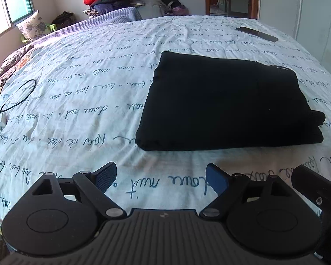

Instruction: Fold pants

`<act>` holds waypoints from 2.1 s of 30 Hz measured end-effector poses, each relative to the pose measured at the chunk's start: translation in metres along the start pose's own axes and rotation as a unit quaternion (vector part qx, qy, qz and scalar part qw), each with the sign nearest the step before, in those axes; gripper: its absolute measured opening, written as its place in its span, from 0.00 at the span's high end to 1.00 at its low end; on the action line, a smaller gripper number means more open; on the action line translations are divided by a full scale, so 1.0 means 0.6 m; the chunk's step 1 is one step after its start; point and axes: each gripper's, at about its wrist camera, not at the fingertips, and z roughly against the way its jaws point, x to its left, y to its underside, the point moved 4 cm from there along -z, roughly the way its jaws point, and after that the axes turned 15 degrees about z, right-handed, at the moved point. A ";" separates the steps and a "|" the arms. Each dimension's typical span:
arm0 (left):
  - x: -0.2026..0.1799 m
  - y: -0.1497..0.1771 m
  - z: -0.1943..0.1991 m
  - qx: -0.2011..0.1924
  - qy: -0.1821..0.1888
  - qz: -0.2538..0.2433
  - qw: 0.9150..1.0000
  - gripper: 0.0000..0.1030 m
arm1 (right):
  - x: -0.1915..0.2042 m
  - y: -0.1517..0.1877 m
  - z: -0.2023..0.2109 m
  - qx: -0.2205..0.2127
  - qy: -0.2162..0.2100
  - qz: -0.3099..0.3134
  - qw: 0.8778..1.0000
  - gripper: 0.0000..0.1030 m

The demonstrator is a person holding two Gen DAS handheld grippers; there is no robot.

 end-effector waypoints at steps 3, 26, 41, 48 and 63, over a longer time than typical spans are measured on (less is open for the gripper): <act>0.000 0.005 -0.005 0.006 0.000 0.000 1.000 0.13 | 0.004 0.010 -0.008 0.007 0.005 -0.010 1.000 0.10; 0.069 -0.119 -0.101 0.006 0.002 0.071 0.997 0.13 | 0.001 -0.164 -0.098 -0.118 -0.074 0.101 0.985 0.10; 0.068 -0.103 -0.108 -0.008 -0.005 0.059 0.998 0.12 | 0.114 -0.254 -0.442 0.060 -0.130 0.146 0.979 0.81; 0.066 -0.101 -0.099 -0.010 -0.008 0.056 0.998 0.13 | 0.067 -0.258 -0.327 -0.004 -0.132 0.121 0.984 0.79; 0.014 -0.052 -0.048 -0.020 0.023 0.011 0.999 0.15 | -0.092 -0.036 -0.112 0.017 0.000 0.141 0.990 0.54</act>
